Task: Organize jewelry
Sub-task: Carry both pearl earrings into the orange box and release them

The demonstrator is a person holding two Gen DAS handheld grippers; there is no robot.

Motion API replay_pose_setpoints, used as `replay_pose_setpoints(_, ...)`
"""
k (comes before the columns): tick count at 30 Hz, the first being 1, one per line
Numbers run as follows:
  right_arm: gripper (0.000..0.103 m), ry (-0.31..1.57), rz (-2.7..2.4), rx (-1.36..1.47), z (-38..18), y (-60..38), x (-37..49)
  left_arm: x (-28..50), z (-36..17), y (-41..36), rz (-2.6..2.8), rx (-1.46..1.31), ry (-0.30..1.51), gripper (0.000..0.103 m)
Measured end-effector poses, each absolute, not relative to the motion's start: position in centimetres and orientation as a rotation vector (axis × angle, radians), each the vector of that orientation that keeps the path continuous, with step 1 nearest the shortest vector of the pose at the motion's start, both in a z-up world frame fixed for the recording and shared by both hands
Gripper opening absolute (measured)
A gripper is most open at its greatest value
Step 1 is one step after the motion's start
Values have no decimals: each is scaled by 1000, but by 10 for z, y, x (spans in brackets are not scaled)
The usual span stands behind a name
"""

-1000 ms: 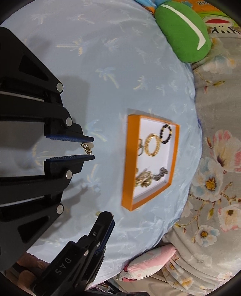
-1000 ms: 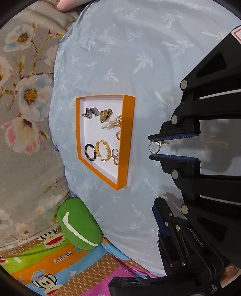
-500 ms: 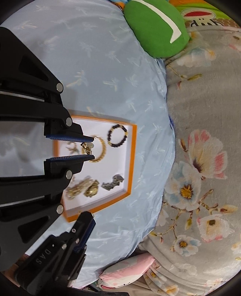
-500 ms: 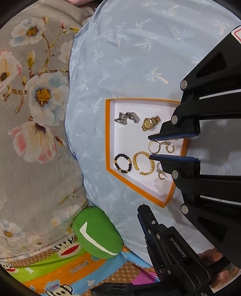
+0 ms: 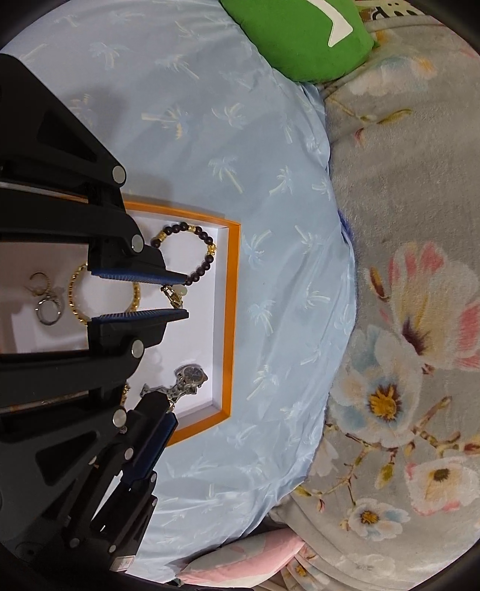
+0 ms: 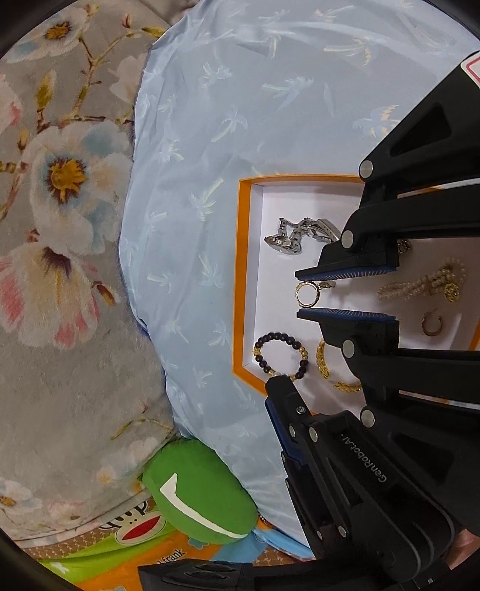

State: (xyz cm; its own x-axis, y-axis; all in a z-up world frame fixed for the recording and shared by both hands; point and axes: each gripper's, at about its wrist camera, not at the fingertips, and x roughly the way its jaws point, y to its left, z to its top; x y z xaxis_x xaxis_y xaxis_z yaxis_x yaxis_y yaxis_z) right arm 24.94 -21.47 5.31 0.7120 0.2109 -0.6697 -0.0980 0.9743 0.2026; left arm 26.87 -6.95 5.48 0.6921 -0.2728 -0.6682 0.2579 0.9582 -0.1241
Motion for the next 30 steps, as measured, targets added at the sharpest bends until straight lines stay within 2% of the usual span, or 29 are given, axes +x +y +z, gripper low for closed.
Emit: replay_pose_setpoints(30,16,772,169,164,44,-217,260,282,44,-78,-277,-8,763,15)
